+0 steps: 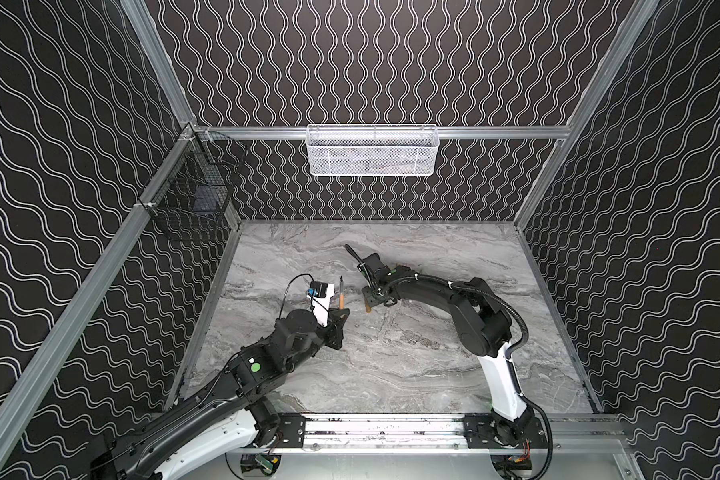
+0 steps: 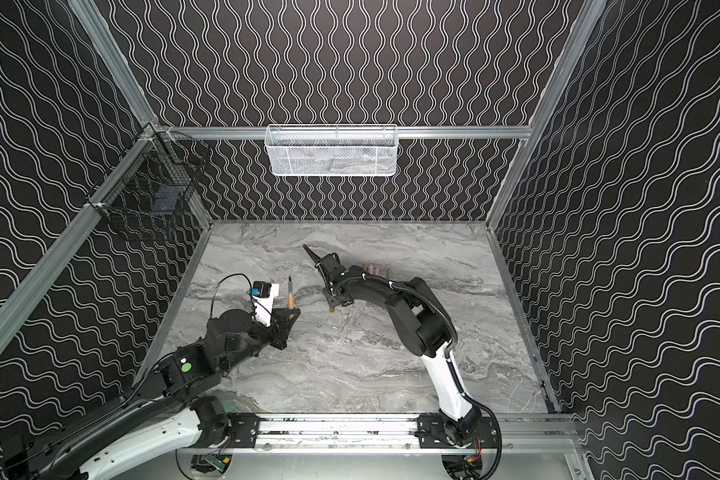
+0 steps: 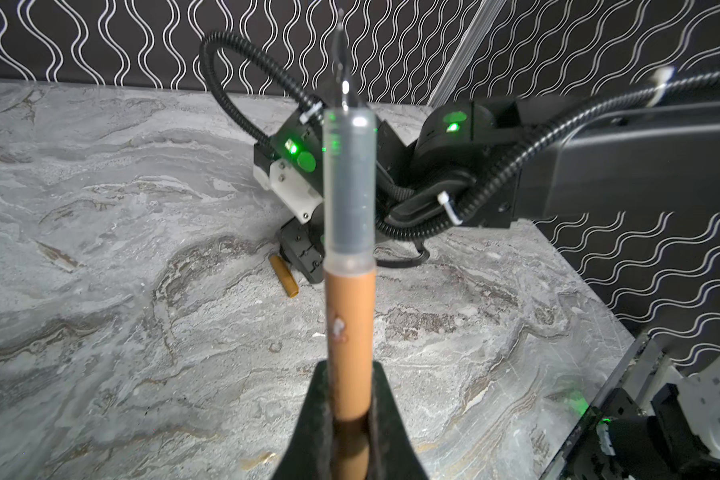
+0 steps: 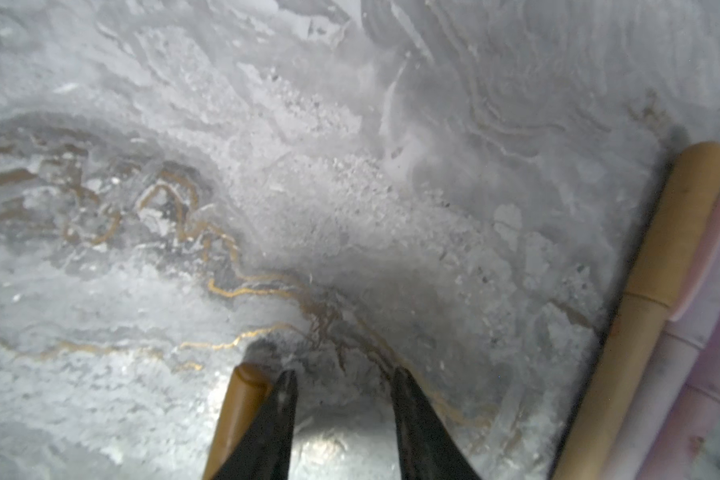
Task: Insert the pens into the pen caps
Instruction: 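Lower the right gripper onto the tan cap and close on it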
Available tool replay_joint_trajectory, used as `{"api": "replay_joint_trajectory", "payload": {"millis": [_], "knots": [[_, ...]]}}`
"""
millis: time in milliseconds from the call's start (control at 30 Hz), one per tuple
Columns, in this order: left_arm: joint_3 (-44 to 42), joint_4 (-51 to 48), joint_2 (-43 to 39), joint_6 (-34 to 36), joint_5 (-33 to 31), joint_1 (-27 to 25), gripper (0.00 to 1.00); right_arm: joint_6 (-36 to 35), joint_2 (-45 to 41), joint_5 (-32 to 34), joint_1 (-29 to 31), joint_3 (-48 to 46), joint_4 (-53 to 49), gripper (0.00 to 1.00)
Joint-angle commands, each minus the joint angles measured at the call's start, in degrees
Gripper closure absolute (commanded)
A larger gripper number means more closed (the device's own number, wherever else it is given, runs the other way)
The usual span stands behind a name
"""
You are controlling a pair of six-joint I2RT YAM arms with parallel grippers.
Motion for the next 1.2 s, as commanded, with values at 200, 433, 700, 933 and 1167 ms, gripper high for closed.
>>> {"api": "replay_joint_trajectory", "payload": {"millis": [200, 433, 700, 933, 1167], "knots": [[-0.44, 1.81, -1.80, 0.92, -1.23, 0.10, 1.00, 3.56, -7.61, -11.62, -1.80, -5.58, 1.70, 0.64], [-2.80, 3.11, -5.32, 0.49, -2.44, 0.02, 1.00, 7.27, -5.47, -18.39, -2.17, -6.06, 4.31, 0.66], [-2.73, 2.73, -4.75, 0.22, -1.43, 0.10, 1.00, 8.44, -2.39, -15.70, -2.10, -4.35, 4.31, 0.68], [-3.02, 2.62, -5.12, 0.31, -1.82, 0.10, 1.00, 7.72, -1.83, -14.90, -2.09, -4.46, 3.92, 0.69], [-2.47, 2.88, -3.97, 0.55, -0.83, 0.09, 1.00, 6.22, -4.98, -16.83, -2.31, -4.85, 3.68, 0.65]]}}
